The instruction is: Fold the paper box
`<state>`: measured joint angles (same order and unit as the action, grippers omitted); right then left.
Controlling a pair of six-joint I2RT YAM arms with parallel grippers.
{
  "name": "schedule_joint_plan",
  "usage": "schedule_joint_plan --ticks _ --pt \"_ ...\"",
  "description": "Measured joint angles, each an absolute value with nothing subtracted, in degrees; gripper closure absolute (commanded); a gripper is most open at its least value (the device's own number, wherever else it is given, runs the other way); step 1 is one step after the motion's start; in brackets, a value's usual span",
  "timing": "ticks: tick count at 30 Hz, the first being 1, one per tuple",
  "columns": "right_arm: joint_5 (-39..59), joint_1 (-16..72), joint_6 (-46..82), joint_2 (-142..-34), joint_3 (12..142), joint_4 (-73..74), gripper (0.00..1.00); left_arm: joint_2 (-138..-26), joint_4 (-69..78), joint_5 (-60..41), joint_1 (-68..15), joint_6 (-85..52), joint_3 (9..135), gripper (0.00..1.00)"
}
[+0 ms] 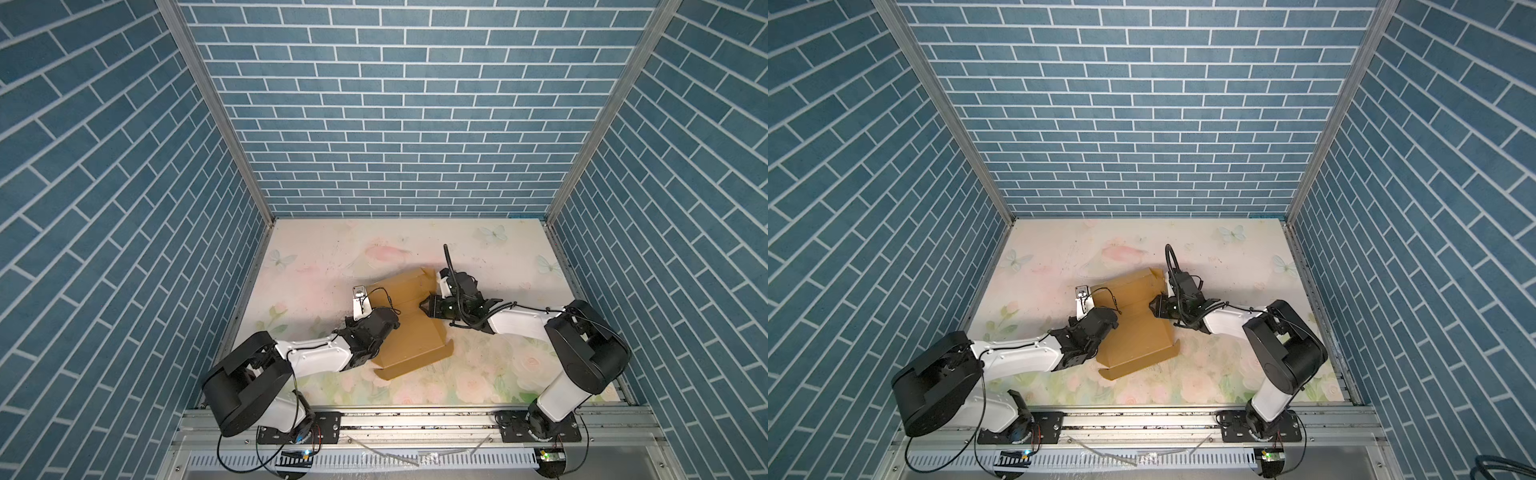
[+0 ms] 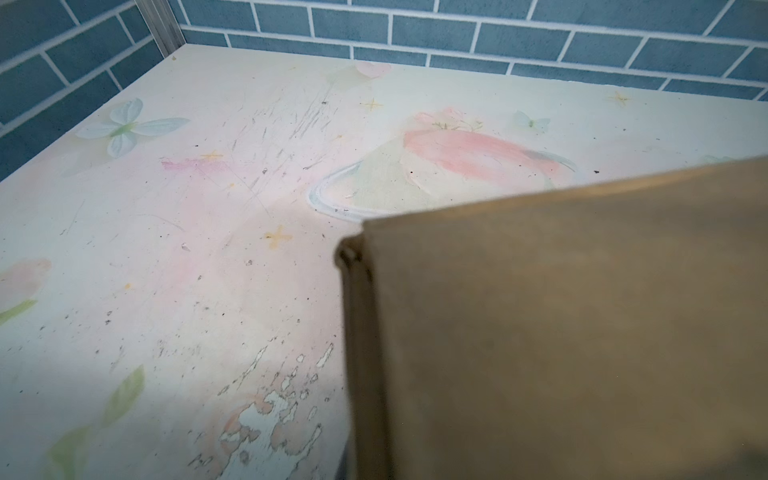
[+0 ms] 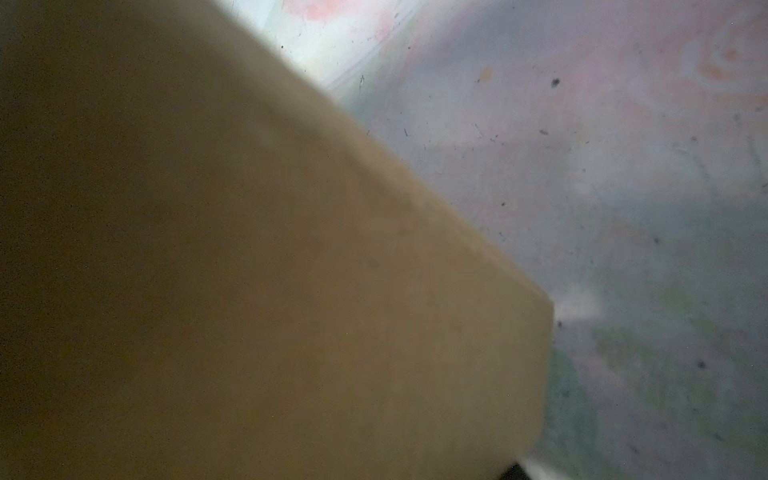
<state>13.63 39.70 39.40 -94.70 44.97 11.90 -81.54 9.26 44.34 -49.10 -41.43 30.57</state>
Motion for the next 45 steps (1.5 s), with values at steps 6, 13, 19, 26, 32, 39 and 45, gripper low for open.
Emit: schedule_joint_plan --ticks 6,13,19,26,32,39,45 --pt "11.51 39.81 37.82 -94.15 46.11 9.39 0.53 -79.57 8.49 44.34 -49.10 -41.41 30.48 0.97" --pt "9.80 40.16 36.25 -91.88 46.11 7.14 0.53 -77.30 7.20 44.38 -49.10 -41.41 30.06 0.97" --pt "9.26 40.21 34.68 -88.40 46.11 3.01 0.52 -76.31 6.50 44.38 -49.10 -41.39 30.06 0.97" --pt "7.90 40.25 31.86 -83.31 46.11 -3.07 0.54 -76.29 5.34 44.38 -49.10 -41.39 30.06 0.97" --pt "7.94 40.27 30.68 -80.25 46.11 -6.85 0.71 -76.29 4.75 44.36 -49.10 -41.41 30.09 0.97" --pt "8.82 41.32 30.09 -76.84 46.09 -9.89 0.88 -76.29 3.09 44.36 -49.10 -41.47 31.77 0.97" --pt "9.30 42.78 30.20 -76.27 45.50 -10.70 0.92 -76.29 2.04 44.38 -49.10 -41.78 32.36 0.97"
